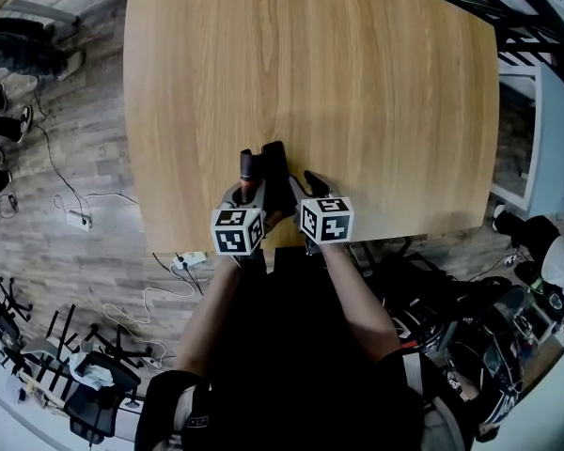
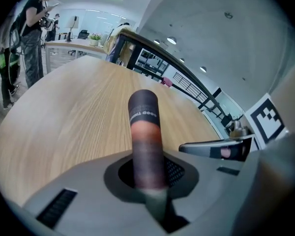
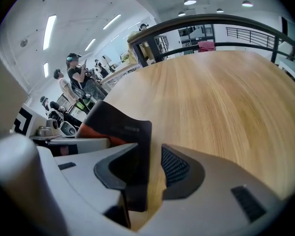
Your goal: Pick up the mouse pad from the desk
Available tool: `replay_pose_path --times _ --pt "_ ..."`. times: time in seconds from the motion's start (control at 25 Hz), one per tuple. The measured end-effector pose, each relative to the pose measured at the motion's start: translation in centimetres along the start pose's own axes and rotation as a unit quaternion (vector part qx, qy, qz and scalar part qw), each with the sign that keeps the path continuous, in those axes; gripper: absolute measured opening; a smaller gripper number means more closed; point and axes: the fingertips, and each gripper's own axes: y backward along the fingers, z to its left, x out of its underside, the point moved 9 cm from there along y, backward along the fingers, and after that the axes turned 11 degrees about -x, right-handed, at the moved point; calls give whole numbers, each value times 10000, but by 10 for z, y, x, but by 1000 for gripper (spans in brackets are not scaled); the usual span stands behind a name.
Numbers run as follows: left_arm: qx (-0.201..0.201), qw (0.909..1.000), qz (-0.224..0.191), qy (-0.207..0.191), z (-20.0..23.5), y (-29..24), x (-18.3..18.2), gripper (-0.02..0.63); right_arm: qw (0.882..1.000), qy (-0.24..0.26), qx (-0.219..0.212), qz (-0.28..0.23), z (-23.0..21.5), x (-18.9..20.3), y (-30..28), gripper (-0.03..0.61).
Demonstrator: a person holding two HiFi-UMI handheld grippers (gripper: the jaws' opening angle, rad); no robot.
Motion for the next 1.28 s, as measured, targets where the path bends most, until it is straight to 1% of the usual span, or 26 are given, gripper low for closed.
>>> replay_pose_path --times 0.08,0.2,0.28,0.44,0.52,0.6,0.92,1.12,1.28 --pt "42 10000 -70 -3 3 10 3 49 10000 11 63 -70 7 4 5 136" --pt "133 9998 -140 9 9 28 8 46 9997 59 167 -193 19 9 14 107" --pt "175 9997 -191 -9 12 40 11 44 9992 111 236 -312 27 11 22 73" --pt "261 9992 -317 29 22 68 19 44 9978 209 341 -535 46 19 40 48" --pt "358 9984 -425 127 30 84 20 44 9969 266 361 -651 57 22 48 43" --pt "428 9973 -574 134 36 100 20 44 9957 335 392 -771 70 25 58 41" --pt "626 9910 -1169 -193 50 164 15 44 9873 465 534 -1425 119 37 104 37" --pt "599 9869 -1472 -263 49 198 16 44 9786 608 653 -1855 134 46 137 37" --pt "472 9823 -1781 -333 40 221 11 44 9730 584 564 -2161 135 49 158 35"
